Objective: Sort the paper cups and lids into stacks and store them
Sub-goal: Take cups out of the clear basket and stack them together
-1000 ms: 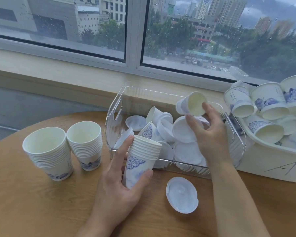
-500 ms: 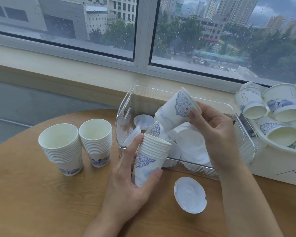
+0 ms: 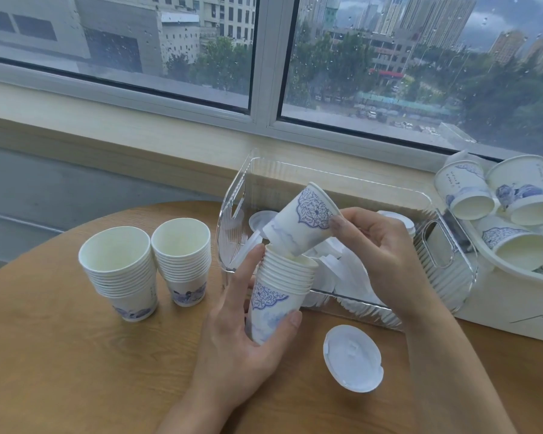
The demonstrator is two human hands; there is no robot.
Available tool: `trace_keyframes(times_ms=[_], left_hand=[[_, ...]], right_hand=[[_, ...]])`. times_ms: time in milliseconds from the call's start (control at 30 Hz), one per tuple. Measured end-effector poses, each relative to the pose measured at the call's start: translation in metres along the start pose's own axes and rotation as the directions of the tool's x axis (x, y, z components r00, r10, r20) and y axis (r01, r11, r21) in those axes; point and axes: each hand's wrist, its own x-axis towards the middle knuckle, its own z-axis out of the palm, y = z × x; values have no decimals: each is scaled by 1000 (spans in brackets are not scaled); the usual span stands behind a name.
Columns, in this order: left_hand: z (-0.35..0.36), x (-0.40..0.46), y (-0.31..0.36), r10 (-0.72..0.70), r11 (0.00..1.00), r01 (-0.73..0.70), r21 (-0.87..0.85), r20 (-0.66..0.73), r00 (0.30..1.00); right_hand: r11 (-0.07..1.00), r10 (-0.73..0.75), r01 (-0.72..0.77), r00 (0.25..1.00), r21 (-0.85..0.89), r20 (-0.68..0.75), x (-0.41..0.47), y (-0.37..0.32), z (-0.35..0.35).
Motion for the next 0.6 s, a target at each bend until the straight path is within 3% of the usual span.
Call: trace_keyframes(times_ms=[200, 333, 600], left_hand=[[0, 1, -1, 20, 1000, -20, 11, -10, 1000], [0, 0, -2, 25, 1000, -25, 14, -1, 1000], [-1, 0, 0, 22, 1000, -22, 18, 10, 1000]], right_hand=[[995, -44, 43, 999, -90, -8, -2, -3, -1], [989, -25, 34, 998, -144, 60, -3, -3, 2], [994, 27, -12, 991, -108, 133, -4, -6, 11]])
